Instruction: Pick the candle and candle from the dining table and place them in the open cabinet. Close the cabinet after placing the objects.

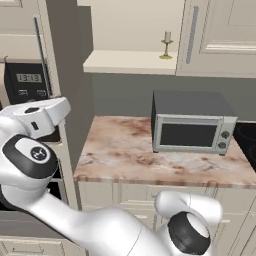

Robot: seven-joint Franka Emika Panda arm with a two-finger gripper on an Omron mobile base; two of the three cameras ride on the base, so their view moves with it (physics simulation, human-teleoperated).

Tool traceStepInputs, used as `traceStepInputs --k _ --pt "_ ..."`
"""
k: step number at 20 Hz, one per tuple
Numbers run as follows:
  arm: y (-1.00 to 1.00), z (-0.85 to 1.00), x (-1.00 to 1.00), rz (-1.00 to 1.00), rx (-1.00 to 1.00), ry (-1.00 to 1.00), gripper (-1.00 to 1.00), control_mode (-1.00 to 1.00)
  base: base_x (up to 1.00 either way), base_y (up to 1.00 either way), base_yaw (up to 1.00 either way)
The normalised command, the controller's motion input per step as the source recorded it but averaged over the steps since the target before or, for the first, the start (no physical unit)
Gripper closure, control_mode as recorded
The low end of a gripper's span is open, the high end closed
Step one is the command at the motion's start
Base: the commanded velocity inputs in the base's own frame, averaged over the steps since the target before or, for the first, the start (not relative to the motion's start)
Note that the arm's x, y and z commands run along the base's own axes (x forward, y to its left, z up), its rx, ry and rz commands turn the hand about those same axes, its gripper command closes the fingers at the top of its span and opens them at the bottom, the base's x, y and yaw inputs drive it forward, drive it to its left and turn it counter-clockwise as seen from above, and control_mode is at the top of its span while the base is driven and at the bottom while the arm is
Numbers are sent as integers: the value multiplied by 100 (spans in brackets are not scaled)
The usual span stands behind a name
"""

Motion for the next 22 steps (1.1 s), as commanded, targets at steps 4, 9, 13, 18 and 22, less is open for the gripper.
traceStepInputs --k 4,9,13,18,22 --pt "43 -3 0 -8 -1 -3 -100 -100 0 0 0" --pt "12 0 18 -8 0 0 -100 -100 0 0 0" --pt "0 0 36 -4 0 0 -100 -100 0 0 0" --pt "-18 0 18 0 3 0 -100 -100 0 0 0" --pt "-68 0 -4 3 14 0 -100 -100 0 0 0"
